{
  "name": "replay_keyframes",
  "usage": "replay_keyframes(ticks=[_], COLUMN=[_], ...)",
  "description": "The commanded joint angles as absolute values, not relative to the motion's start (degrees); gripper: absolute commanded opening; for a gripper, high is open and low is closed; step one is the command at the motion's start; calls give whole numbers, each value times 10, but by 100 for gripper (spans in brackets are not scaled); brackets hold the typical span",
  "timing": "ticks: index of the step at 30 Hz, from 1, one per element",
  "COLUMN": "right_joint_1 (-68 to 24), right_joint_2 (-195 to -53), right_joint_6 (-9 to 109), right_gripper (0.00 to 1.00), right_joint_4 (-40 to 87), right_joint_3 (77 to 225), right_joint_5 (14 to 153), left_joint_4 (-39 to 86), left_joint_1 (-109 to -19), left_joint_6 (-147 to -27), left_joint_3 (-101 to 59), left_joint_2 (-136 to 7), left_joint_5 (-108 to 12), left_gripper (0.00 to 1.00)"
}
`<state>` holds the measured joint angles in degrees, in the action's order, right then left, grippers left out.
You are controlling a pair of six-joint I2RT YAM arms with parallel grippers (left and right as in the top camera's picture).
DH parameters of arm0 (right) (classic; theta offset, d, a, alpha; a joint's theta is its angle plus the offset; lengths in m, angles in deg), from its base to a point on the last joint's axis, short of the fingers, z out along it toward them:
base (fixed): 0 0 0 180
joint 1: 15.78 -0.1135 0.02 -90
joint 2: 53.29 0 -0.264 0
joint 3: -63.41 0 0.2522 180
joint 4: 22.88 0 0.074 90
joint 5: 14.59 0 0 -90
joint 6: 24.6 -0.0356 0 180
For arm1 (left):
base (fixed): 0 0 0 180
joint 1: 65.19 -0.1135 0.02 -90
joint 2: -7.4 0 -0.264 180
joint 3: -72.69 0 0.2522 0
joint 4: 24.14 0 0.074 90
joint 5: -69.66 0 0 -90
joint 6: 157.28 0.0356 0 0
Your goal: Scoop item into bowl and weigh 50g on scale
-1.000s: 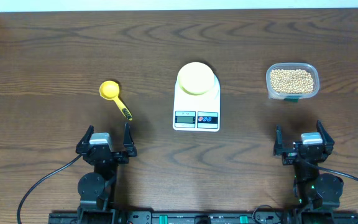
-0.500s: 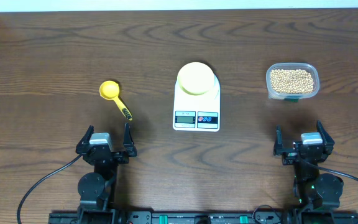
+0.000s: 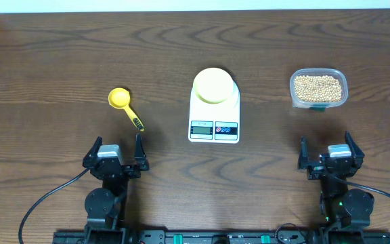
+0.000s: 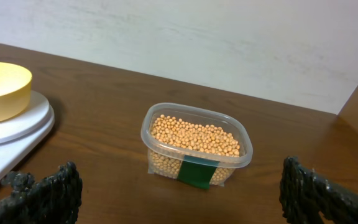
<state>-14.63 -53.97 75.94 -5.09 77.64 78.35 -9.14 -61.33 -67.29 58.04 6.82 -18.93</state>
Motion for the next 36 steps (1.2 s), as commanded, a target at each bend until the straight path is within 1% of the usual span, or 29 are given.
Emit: replay_keyframes(ticks=[1, 27, 36], right_joint_1=[-150, -150, -150], right_joint_2=[-537, -537, -537], right_joint_6=[751, 751, 751], right_gripper=[99, 99, 99], right_joint_4=[-49, -49, -49], right_joint_3=[775, 775, 775], right_joint_5=[779, 779, 779], left_joint_4=[-63, -83, -83], left_joint_1=[-613, -613, -613], left_joint_6=[-667, -667, -671], left_joint_3=[587, 581, 550], left_joint_2=[71, 71, 70], left_joint_5=[-183, -176, -122], left_gripper=[99, 99, 99])
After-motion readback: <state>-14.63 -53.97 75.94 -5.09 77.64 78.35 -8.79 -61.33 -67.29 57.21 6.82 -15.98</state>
